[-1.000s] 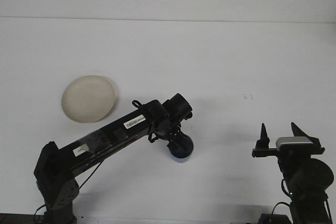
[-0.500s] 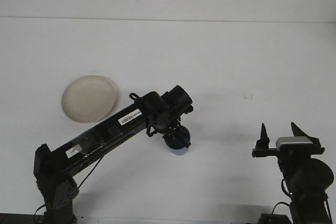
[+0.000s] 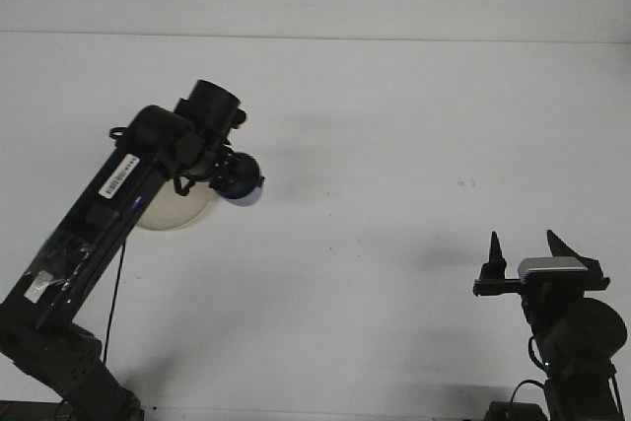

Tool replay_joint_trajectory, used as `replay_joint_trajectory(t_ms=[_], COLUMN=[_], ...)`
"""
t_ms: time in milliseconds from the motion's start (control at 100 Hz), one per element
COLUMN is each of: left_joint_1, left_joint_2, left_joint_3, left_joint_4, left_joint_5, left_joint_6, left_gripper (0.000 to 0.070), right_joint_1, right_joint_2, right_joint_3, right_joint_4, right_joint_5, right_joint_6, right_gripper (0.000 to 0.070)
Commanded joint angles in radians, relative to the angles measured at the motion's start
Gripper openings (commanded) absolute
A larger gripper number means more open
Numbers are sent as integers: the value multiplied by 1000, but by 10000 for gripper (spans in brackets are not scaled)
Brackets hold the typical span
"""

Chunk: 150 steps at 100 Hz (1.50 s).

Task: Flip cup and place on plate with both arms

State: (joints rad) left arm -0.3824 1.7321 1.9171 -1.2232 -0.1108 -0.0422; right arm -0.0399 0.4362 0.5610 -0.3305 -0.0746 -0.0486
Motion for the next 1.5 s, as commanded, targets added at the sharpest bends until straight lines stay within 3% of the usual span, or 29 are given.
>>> replay_joint_trajectory(t_ms=[0, 430, 1130, 1200, 1350, 1410, 1490], left_joint_1=[66, 350, 389, 389, 389, 389, 390], left_joint_2=[21, 106, 309, 309, 309, 307, 300], left_joint_3=[21, 15, 15, 15, 16, 17, 18], left_joint_4=[-1, 56, 79, 82, 80, 80, 85], left_joint_5=[-10, -8, -8, -8, -8, -9, -9], left_joint_6=[8, 0, 0, 0, -3, -3, -3], left_gripper=[9, 9, 20, 83, 379, 432, 435], right_joint_1=[1, 1, 1, 1, 1, 1, 1], right_joint_2=[2, 2, 2, 2, 2, 2, 2], right_joint_3=[13, 13, 13, 13, 13, 13, 13], right_joint_4=[8, 8, 8, 8, 8, 8, 8], right_joint_5=[3, 4, 4, 4, 4, 4, 4], right_joint_6=[-4, -4, -5, -5, -5, -5, -5], right_gripper=[573, 573, 573, 573, 573, 573, 573])
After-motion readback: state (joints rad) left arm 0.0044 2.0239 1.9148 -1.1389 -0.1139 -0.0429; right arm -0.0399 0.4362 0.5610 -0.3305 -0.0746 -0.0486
